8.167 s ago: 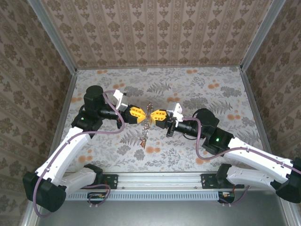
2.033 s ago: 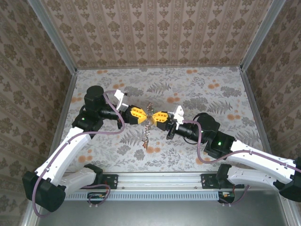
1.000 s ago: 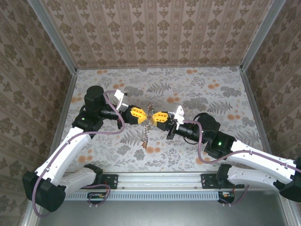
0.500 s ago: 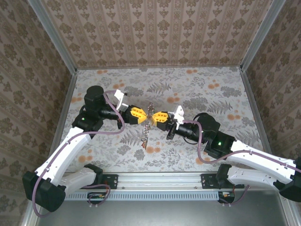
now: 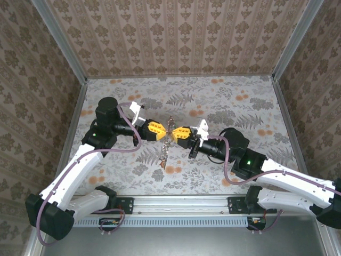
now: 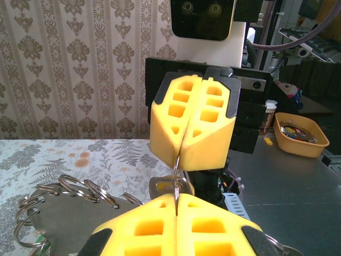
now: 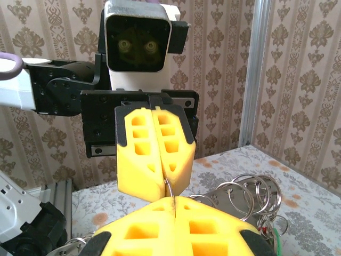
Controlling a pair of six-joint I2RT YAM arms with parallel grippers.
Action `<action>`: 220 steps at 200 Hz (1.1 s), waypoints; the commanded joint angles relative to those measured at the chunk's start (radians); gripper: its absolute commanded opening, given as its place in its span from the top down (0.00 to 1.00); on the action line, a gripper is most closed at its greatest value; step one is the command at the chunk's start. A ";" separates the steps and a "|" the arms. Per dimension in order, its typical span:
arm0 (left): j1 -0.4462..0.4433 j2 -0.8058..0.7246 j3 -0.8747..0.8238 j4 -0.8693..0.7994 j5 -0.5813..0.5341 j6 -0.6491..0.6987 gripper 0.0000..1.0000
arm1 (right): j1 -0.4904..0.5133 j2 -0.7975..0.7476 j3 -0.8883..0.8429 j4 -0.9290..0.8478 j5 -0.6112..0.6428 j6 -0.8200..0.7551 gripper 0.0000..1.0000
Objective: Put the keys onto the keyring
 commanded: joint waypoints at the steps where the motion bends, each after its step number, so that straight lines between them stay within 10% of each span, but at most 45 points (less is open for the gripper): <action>1: 0.002 -0.014 0.015 0.043 0.018 -0.007 1.00 | 0.007 -0.024 0.006 0.003 -0.008 0.010 1.00; 184: 0.002 -0.020 0.010 0.039 0.060 0.007 1.00 | 0.008 -0.025 -0.002 0.032 -0.018 0.031 1.00; 220: 0.019 0.031 0.126 -0.365 0.241 0.308 1.00 | 0.023 -0.087 -0.008 -0.031 -0.015 0.036 1.00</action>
